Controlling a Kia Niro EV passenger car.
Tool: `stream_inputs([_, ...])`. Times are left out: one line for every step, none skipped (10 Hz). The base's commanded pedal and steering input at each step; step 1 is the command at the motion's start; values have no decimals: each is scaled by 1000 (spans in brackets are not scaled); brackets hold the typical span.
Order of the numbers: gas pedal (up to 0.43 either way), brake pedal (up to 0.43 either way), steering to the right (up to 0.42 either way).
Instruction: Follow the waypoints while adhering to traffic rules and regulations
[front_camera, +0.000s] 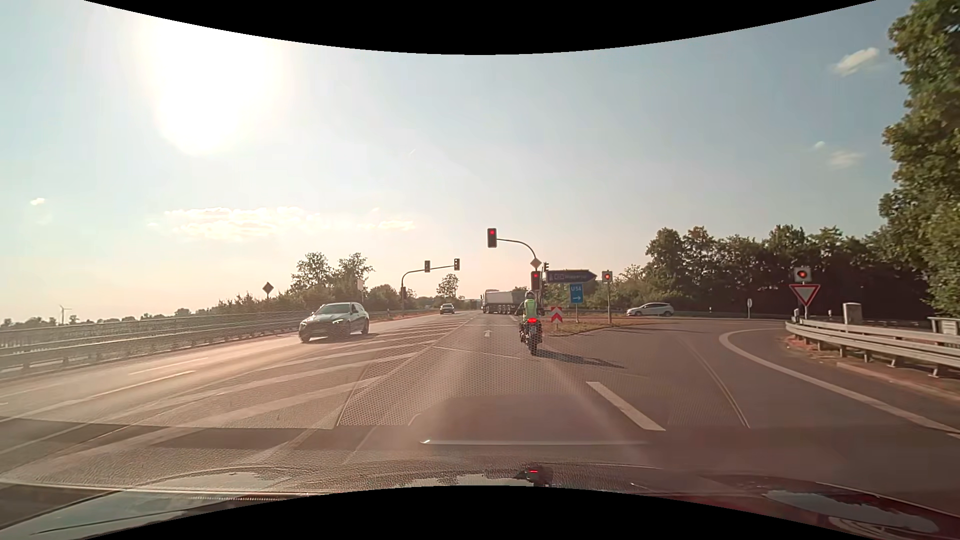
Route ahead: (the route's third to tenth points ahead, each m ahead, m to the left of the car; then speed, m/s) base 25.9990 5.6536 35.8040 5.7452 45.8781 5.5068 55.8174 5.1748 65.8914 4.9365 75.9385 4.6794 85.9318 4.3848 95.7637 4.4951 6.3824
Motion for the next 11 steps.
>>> stream_inputs([0,12,-12])
stream_inputs([0,12,-13])
stream_inputs([0,12,-13])
stream_inputs([0,12,-11])
stream_inputs([0,12,-7])
stream_inputs([0,12,-6])
stream_inputs([0,12,-6])
stream_inputs([0,12,-4])
stream_inputs([0,12,-2])
stream_inputs([0,12,-2])
stream_inputs([0,12,-2])
